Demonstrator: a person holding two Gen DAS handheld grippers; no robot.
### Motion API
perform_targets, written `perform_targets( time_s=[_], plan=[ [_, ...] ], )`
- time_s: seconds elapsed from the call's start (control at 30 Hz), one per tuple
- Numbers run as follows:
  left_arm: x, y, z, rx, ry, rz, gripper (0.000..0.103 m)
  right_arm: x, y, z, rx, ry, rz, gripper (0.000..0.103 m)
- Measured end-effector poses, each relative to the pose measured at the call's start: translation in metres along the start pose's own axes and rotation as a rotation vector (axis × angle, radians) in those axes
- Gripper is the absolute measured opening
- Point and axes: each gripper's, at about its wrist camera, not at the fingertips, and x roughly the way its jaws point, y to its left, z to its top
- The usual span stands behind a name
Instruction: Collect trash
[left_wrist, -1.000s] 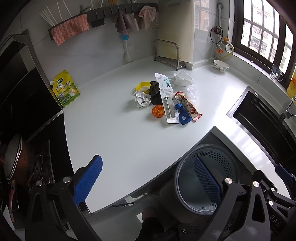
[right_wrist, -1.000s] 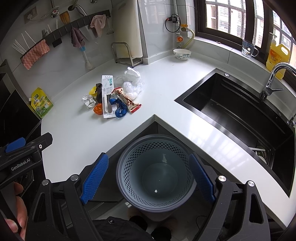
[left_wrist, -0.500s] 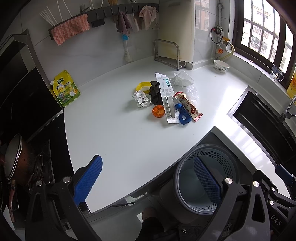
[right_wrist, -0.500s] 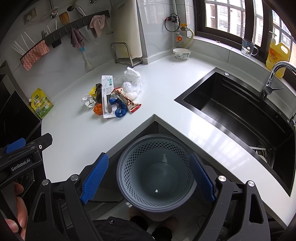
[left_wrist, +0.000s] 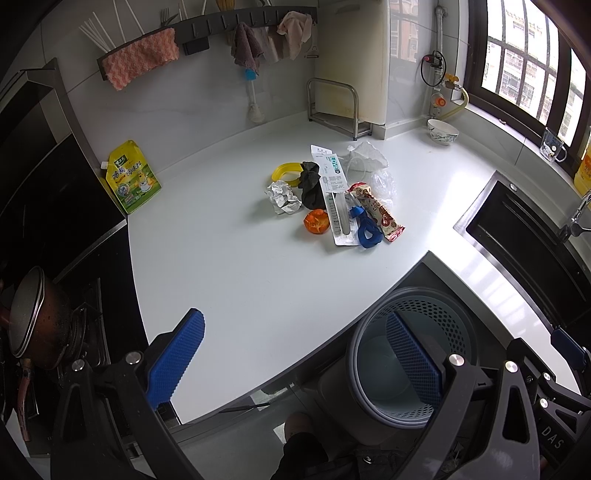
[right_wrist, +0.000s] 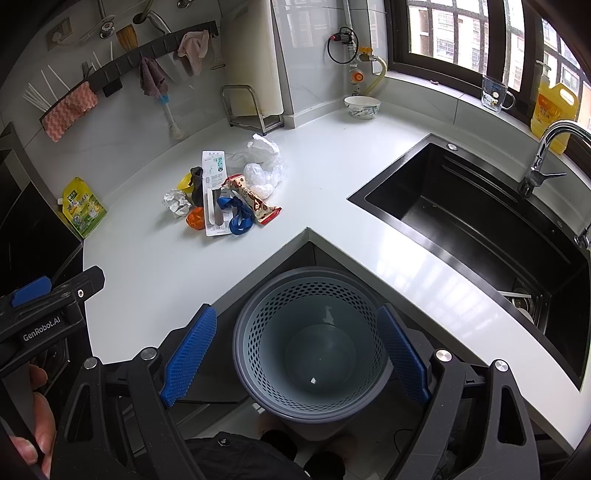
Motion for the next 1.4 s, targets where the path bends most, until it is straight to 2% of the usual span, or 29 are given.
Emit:
perform_targets(
  time_s=[0.97, 1.4],
  plan=[
    [-0.002, -0.002, 0.006, -0.004, -0.002, 0.015, 0.097, -0.001, -0.004, 0.003, 0.007, -0.005, 0.019, 0.084],
    [0.002, -0.019, -0.009, -0.061, 0.016, 0.049, 0.097, 0.004, -0.030, -0.007, -0.070, 0.000, 0.101, 0.084]
  ],
)
